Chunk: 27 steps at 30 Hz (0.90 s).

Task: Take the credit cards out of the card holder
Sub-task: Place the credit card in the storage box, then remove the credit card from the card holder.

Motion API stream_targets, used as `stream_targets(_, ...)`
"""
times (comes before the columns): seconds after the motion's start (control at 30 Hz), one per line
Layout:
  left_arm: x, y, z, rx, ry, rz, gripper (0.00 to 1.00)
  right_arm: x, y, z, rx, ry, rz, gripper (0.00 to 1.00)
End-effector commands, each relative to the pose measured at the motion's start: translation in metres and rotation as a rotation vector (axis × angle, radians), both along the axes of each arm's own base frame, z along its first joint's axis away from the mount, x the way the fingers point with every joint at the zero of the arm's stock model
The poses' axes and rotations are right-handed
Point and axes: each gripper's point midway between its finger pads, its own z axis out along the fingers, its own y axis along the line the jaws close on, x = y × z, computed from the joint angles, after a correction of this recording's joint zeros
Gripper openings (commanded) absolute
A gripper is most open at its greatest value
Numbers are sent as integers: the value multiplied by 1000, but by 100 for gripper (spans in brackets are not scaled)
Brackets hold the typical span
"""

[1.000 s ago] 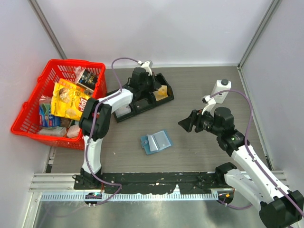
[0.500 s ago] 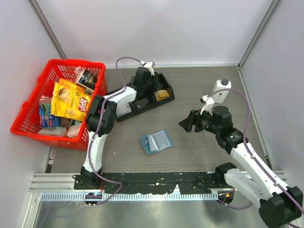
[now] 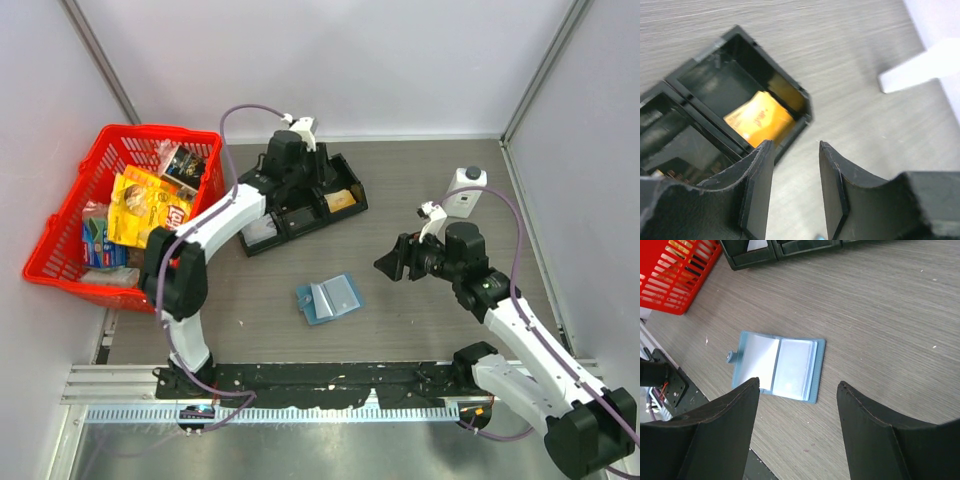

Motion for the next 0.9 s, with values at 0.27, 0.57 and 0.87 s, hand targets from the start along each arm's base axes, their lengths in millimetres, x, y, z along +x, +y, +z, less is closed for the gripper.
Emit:
stream_targets(0.27, -185, -21, 2, 43, 183, -85, 44, -5, 26, -1, 41, 51, 72, 68)
stream_targets(0.57, -257, -32, -49, 55, 337, -84, 33, -15, 63, -35, -7, 148, 80, 62)
stream_targets(0.87, -270, -8, -108, 149, 421, -28, 24, -20, 71, -72, -66, 238, 61, 53)
